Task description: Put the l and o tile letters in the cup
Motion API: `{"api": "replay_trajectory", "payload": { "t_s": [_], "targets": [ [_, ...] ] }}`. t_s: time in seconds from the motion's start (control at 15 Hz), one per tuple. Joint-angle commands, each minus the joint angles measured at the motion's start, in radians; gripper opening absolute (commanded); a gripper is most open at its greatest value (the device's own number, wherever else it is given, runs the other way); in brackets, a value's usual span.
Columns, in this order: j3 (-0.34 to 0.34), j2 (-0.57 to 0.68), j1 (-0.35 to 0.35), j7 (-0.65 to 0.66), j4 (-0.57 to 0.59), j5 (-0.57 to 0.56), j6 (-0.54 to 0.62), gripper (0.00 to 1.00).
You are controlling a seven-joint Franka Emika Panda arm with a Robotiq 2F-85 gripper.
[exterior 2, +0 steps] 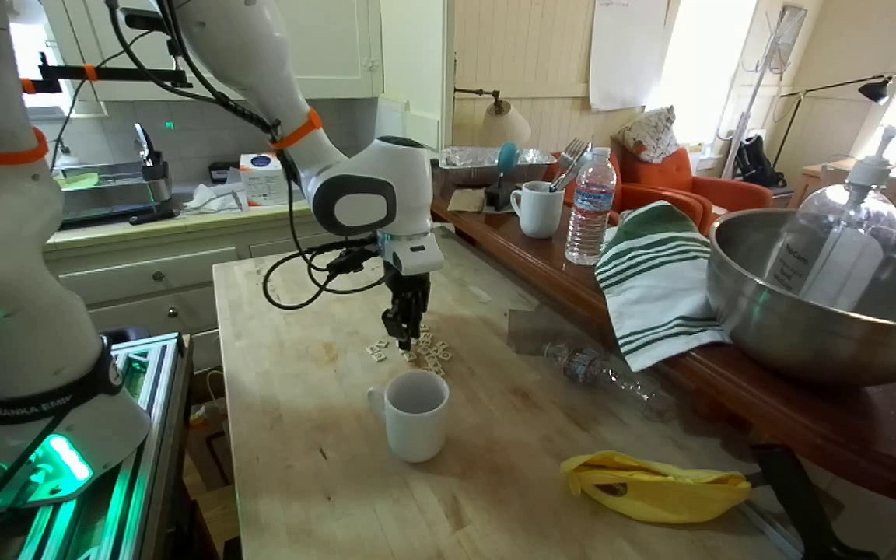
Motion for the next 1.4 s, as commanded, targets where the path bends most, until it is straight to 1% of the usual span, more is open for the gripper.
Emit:
{"api": "replay_trajectory", "payload": {
  "t_s": [0.0,0.13,0.2,0.27,0.33,0.4,0.47,0.53,0.6,0.67,0.73,0.8,0.93,1.0,1.07,1.33],
  "targets": [
    [-0.021,0.032,0.026,0.042,0.009,-0.012,0.037,0.37],
    [-0.023,0.037,0.030,0.048,0.011,-0.010,0.040,0.35],
    [-0.023,0.040,0.033,0.052,0.012,-0.010,0.043,0.37],
    [-0.024,0.042,0.036,0.055,0.013,-0.010,0.045,0.36],
    [-0.027,0.044,0.040,0.060,0.012,-0.015,0.048,0.39],
    [-0.029,0.046,0.042,0.061,0.012,-0.015,0.051,0.38],
    [-0.031,0.048,0.045,0.063,0.012,-0.016,0.054,0.40],
    [-0.033,0.050,0.046,0.064,0.012,-0.016,0.056,0.39],
    [-0.034,0.052,0.048,0.063,0.012,-0.014,0.058,0.40],
    [-0.036,0.053,0.049,0.065,0.011,-0.016,0.060,0.35],
    [-0.038,0.054,0.050,0.065,0.010,-0.016,0.061,0.33],
    [-0.039,0.054,0.050,0.063,0.010,-0.014,0.061,0.26],
    [-0.040,0.057,0.051,0.060,0.011,-0.014,0.061,0.26],
    [-0.038,0.059,0.050,0.054,0.013,-0.012,0.063,0.21],
    [-0.041,0.061,0.054,0.054,0.018,-0.025,0.063,0.32],
    [-0.033,0.077,0.072,0.035,0.042,-0.051,0.049,0.31]
  ]
}}
